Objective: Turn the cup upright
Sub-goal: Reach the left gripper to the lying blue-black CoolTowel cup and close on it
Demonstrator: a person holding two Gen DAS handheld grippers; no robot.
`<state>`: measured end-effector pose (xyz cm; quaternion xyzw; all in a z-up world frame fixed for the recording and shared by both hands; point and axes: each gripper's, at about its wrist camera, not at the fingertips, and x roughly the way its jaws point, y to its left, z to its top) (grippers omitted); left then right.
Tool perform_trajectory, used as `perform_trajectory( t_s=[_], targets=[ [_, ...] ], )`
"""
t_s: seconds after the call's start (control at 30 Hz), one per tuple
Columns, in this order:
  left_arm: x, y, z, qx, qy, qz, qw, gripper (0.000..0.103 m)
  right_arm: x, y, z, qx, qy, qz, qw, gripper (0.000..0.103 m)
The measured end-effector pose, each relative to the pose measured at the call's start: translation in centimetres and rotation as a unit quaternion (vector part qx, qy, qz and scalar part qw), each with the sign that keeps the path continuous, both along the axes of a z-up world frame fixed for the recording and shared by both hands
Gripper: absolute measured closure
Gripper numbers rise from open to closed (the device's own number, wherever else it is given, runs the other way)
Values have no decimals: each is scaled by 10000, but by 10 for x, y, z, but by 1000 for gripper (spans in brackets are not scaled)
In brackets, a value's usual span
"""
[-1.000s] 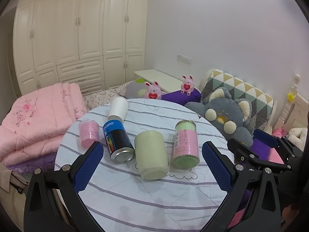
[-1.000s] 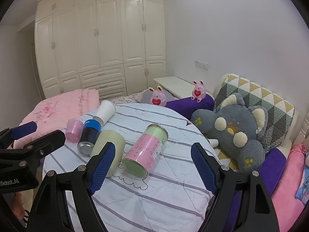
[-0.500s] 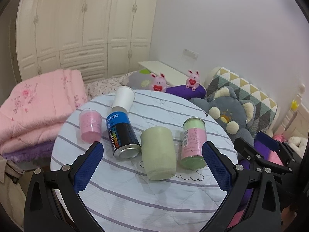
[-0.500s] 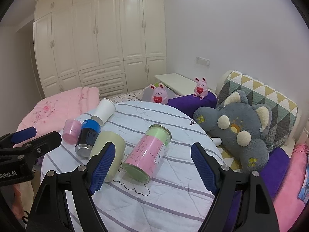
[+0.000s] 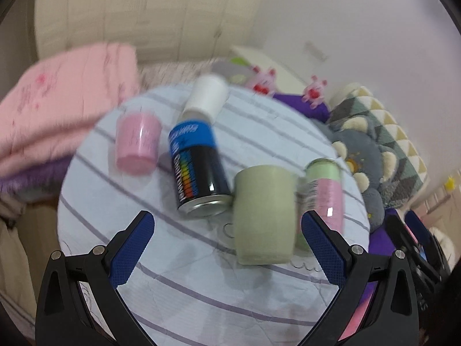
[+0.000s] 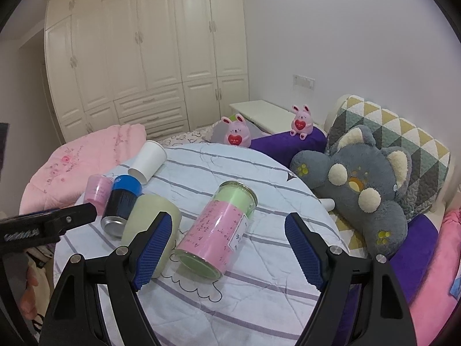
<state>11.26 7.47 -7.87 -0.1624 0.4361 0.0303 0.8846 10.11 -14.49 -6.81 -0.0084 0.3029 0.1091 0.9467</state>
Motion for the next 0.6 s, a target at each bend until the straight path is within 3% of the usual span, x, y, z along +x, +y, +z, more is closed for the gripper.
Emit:
perform_trajectory(
  t_s=[0.4,0.6],
  targets=[
    [52,22,-47,-342,855,307,9953,0,31,4,-17,9,239,-24,9997,21],
    [63,27,-57,-326,1001,348,9938,1,41,9,-24,-39,320,5,9995,21]
  ],
)
